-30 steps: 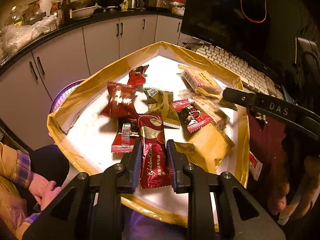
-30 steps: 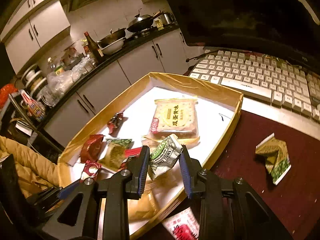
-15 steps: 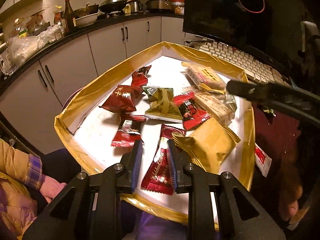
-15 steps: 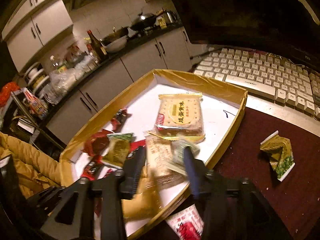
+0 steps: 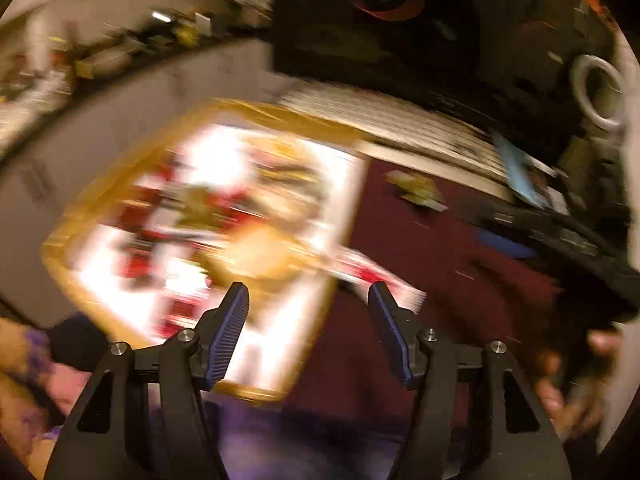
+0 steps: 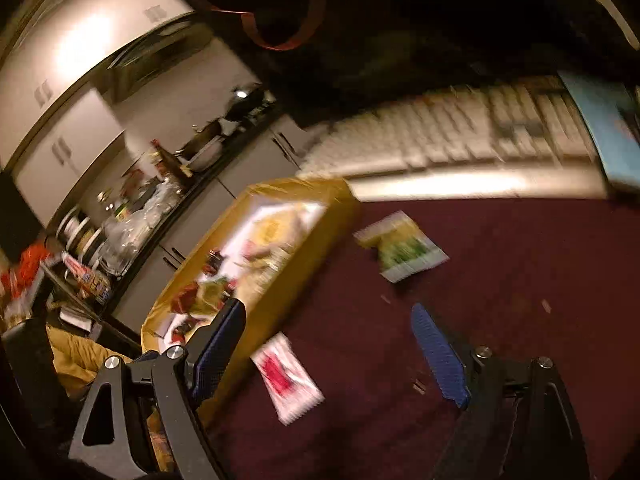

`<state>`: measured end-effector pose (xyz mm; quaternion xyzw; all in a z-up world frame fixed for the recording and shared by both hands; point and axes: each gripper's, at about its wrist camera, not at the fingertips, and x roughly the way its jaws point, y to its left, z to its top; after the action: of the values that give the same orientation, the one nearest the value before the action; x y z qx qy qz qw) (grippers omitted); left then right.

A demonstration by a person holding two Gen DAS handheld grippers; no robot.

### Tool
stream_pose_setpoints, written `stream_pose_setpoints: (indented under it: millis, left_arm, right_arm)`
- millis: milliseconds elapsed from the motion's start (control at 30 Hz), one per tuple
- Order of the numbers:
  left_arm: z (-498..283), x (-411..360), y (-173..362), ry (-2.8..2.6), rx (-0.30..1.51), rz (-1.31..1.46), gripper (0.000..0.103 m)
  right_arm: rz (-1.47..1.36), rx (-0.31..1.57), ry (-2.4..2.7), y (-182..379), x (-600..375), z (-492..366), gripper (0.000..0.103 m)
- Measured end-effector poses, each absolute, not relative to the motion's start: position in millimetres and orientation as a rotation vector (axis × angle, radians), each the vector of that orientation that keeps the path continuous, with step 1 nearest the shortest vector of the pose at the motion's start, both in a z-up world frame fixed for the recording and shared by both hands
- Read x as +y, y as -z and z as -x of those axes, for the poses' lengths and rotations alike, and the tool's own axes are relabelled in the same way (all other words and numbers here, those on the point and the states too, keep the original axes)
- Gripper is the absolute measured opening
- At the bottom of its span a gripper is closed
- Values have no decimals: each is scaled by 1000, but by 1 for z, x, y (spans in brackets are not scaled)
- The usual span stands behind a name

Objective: Organize snacks
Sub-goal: 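Move both grippers back to the cloth toward the white-and-red wrapper, then grasp the white-and-red wrapper with the left gripper while the right grasps the green packet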

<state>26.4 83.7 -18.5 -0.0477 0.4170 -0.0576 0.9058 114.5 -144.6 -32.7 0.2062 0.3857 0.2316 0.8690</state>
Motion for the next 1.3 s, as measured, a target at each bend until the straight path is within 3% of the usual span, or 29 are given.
stream_pose_setpoints:
  millis: [67, 300, 467, 500, 567, 600, 967, 1300]
  left_arm:
    - [-30, 66, 21, 127, 872, 81, 71]
    - [-30, 38, 6, 22, 816, -30, 71]
    - [-44, 26, 23, 143, 942, 53, 71]
    - [-50, 23, 30, 143, 966, 54, 70]
    - [-64, 23, 47, 116, 1046, 76, 54]
    - [-68, 25, 50, 115, 1067, 104, 52]
    - [-99, 1, 61, -10, 1019, -29, 54]
    - [-105, 17, 55, 15, 1002, 52, 53]
  right_arm:
    - [-478, 828, -492, 43, -159, -115, 87]
    - [-503, 782, -466, 49, -176, -111, 87]
    - [-503, 761, -468, 48, -177, -108, 87]
    - [-497, 757, -473, 47, -175, -106, 87]
    - [-484, 748, -475, 46, -174, -104, 87]
    - [-480, 744, -468, 45, -175, -102, 87]
    - [-500, 741, -459, 46, -180, -100, 87]
    - [-512, 731, -426, 46, -184, -98, 87]
